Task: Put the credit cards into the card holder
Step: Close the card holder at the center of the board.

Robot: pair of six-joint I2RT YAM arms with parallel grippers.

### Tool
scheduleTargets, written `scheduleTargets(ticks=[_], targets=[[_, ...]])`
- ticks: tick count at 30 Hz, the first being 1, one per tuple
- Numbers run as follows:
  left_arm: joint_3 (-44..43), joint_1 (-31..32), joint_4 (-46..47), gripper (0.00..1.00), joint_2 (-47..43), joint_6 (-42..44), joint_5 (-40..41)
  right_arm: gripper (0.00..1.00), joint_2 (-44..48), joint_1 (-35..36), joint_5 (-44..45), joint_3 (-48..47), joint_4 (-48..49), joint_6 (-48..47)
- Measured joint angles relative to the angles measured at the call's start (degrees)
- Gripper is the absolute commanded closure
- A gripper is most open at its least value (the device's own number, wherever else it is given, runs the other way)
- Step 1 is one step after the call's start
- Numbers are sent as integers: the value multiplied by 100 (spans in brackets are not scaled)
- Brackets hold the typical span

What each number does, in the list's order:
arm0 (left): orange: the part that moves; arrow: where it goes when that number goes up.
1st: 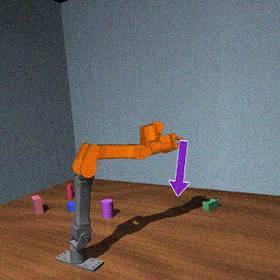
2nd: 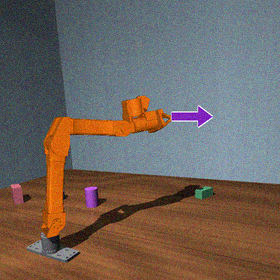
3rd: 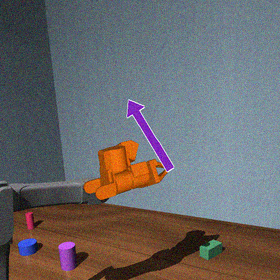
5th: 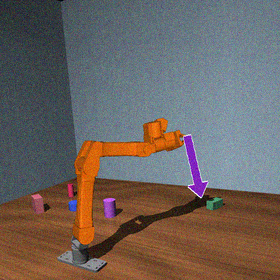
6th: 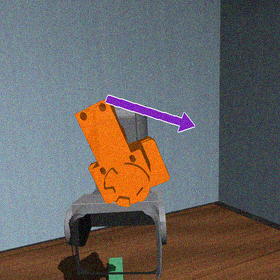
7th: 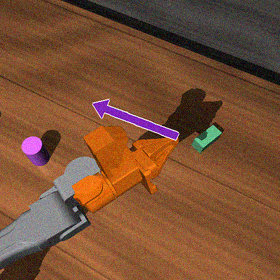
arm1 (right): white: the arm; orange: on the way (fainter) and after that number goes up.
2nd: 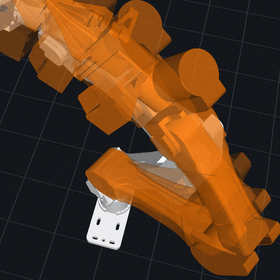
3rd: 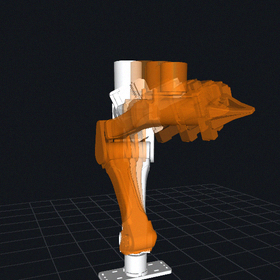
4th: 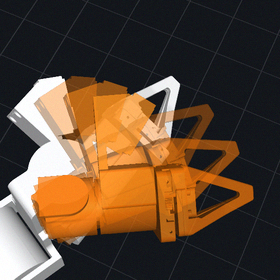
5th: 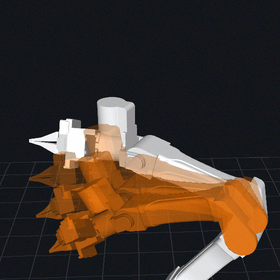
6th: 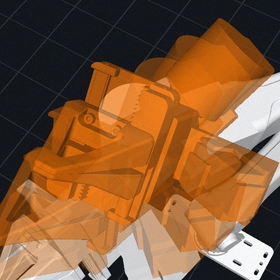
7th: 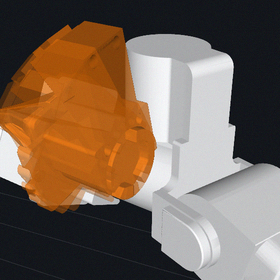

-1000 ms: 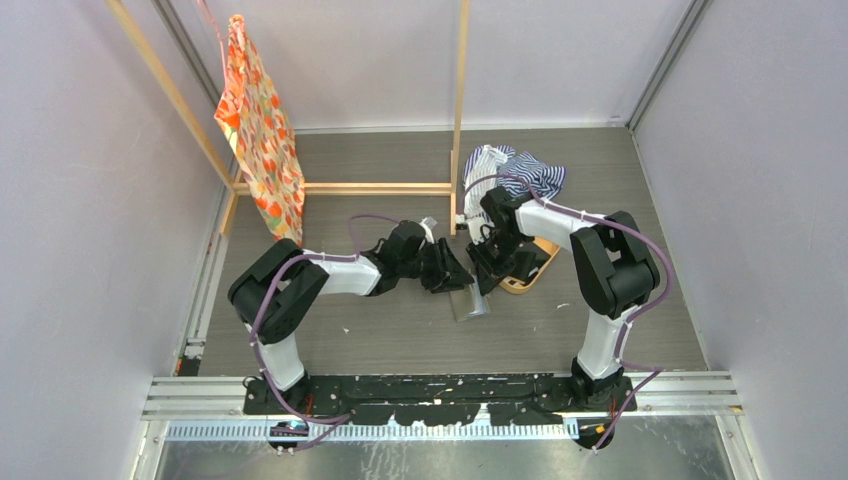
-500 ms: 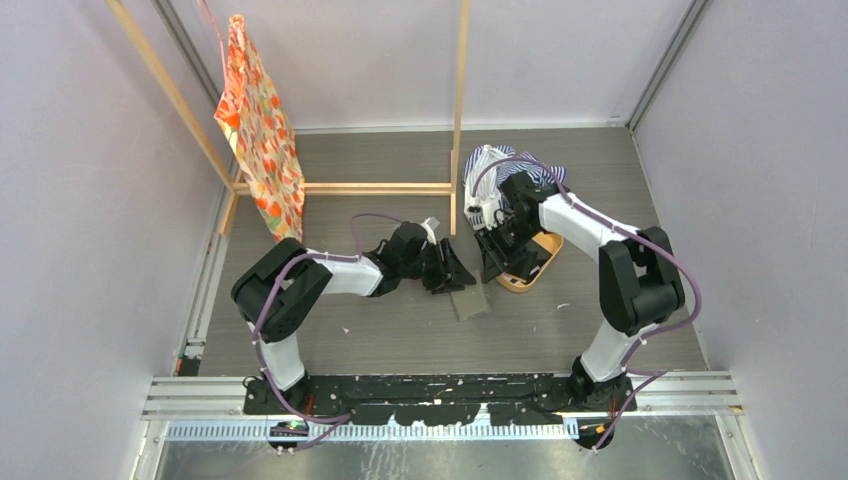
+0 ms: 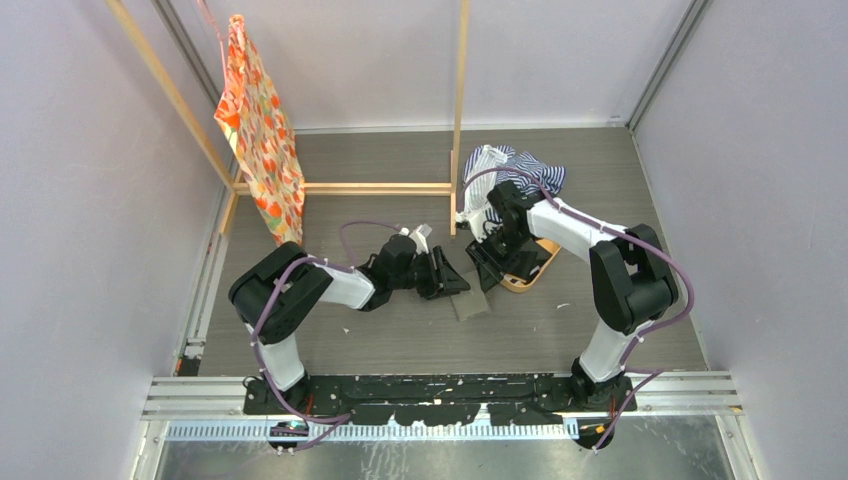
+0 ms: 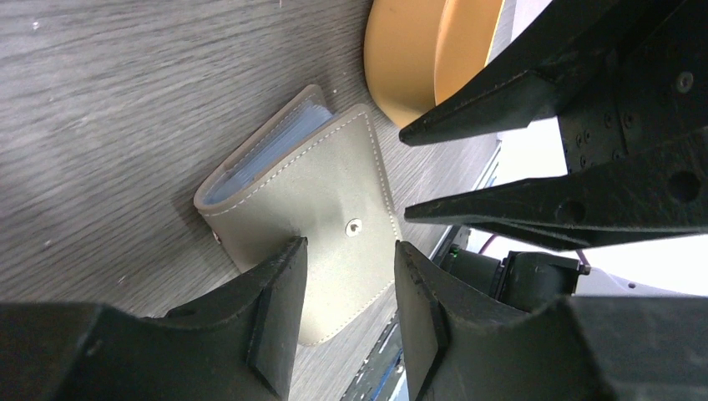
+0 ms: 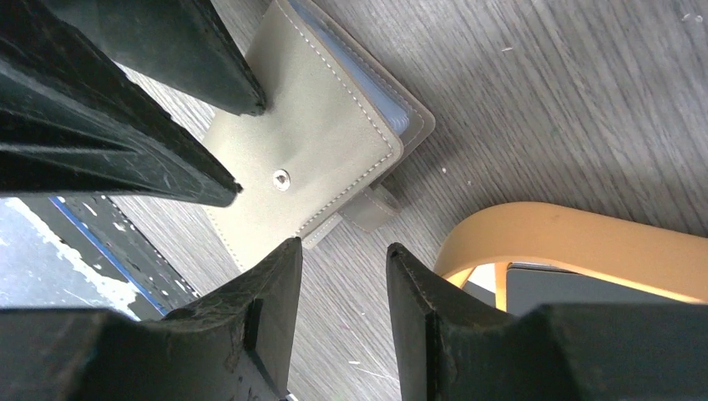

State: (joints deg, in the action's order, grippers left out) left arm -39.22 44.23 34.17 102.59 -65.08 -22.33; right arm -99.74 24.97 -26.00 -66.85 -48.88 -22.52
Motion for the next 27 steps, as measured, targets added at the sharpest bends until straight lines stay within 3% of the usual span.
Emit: scheduleTargets(ticks=[4,7,13,22,24,27], targets=[[216,-11,74,54,-122,116,87,50,55,7,-28,136,129,-413],[267,-48,57,54,-153,212,111,43,450,7,-103,645,476,-1137],[273,-87,52,55,-153,275,66,42,999,24,-280,1150,782,-2771],[273,-122,50,56,-129,280,-2,43,507,330,-208,1113,1220,-3335],[273,-133,50,56,-118,284,-24,49,431,396,-70,1113,1270,-3401],[273,-151,70,57,-96,282,-68,68,345,428,72,1106,1375,-3445]])
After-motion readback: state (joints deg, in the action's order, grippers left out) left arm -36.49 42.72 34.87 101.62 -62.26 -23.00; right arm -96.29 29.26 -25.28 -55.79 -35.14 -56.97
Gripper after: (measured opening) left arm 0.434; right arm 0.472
